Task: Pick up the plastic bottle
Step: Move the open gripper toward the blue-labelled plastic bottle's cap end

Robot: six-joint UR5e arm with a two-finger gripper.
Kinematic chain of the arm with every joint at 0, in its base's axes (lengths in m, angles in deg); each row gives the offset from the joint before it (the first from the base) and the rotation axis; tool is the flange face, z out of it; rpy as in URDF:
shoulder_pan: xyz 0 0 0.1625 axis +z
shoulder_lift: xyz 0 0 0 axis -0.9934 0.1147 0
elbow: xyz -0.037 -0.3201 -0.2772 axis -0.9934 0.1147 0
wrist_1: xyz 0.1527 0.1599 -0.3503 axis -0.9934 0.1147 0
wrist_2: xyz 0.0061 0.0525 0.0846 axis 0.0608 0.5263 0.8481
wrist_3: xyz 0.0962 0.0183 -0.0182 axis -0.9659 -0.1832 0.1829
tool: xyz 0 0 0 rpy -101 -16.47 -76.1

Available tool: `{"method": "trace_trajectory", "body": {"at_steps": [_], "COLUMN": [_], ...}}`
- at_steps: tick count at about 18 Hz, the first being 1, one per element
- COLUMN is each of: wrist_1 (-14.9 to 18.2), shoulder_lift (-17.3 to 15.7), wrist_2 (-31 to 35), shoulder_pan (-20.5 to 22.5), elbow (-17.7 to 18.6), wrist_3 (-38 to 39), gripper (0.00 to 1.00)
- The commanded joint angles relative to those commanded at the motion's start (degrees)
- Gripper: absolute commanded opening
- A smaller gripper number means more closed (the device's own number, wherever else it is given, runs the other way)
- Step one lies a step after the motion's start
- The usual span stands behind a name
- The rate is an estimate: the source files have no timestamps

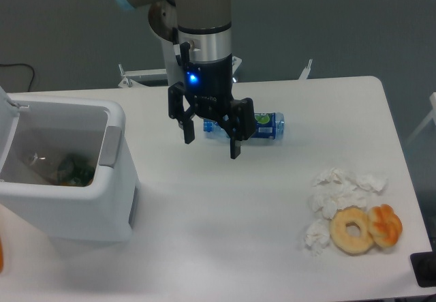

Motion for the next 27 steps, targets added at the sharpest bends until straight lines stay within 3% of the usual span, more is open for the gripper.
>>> {"method": "trace_trajectory", "body": {"at_steps": [10,15,20,23,27], "wrist_1": [-0.8,-1.8,-1.4,-1.3,-0.6], "shoulder_lift": [1.1,1.1,2.5,2.7,2.6], "wrist_2": [-0.9,-0.9,-0.3,-0.3,-0.2], "shoulder_pan": [-2.1,-2.4,-3.0,-3.2,-3.3], "elbow": [1.6,5.2,7.8,9.0,12.9], "wrist_3": [0.3,-0.2,-13.6,-17.1,-25.9], "gripper": [1.0,1.0,1.0,1.0,1.0]}}
